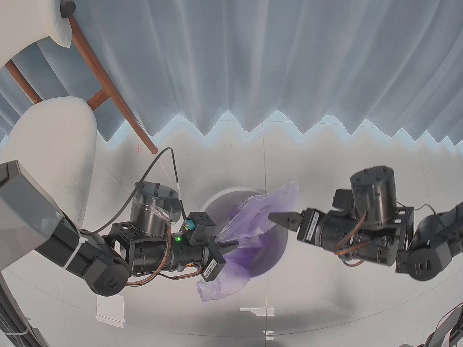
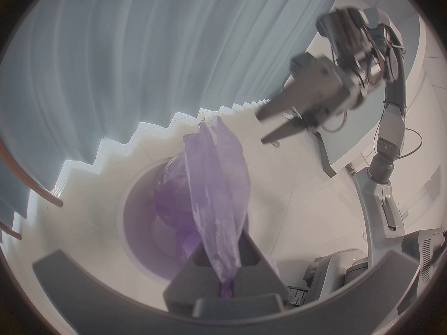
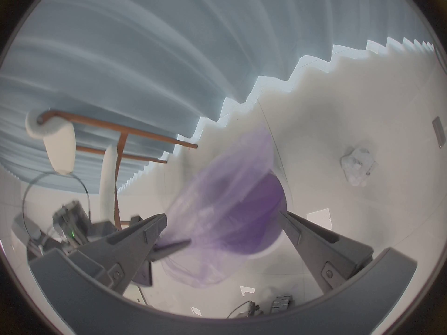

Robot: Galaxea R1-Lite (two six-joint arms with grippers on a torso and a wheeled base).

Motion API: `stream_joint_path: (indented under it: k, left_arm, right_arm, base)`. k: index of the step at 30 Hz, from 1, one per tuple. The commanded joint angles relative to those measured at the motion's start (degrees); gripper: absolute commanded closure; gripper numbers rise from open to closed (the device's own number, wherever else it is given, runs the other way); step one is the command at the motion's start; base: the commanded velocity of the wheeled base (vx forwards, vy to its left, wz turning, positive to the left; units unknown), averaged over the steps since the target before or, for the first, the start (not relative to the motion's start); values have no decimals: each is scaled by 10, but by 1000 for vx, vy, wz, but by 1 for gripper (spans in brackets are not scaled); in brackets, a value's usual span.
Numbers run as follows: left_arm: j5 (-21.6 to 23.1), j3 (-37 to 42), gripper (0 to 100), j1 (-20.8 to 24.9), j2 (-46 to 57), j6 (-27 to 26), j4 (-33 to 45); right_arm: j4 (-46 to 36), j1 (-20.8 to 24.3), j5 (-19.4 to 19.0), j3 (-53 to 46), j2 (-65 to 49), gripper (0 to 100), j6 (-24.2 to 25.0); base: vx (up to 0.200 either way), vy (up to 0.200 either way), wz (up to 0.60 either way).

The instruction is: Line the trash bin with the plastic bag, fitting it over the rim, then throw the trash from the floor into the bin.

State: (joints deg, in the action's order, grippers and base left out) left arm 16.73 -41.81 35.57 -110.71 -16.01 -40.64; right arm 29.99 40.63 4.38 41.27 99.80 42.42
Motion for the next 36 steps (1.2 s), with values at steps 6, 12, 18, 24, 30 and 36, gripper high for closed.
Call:
stream_joint_path:
  k: [6, 12, 18, 24, 30, 36]
  left_arm:
    - [-3, 5, 100, 2, -2, 1, -1]
    - [-3, 5, 100, -2, -2, 2, -1]
    - [-4, 5, 100, -5, -2, 2, -1]
    - [-4, 5, 100, -4, -2, 2, -1]
    - [-4, 7, 100, -4, -2, 3, -1]
    - [-4, 7, 100, -5, -2, 4, -2]
  right_arm:
    - [-73, -30, -4, 137, 29, 0, 18]
    - [-74, -30, 13, 116, 38, 0, 17]
    - [-74, -30, 13, 91, 38, 0, 15]
    - [-72, -25, 13, 78, 52, 0, 8]
    - [-73, -24, 13, 97, 73, 0, 6]
    - [-72, -22, 13, 97, 80, 0, 6]
  base:
    - [0, 0, 0]
    - [0, 0, 0]
    - [0, 0, 0]
    - [0, 0, 0]
    - [0, 0, 0]
    - [0, 0, 0]
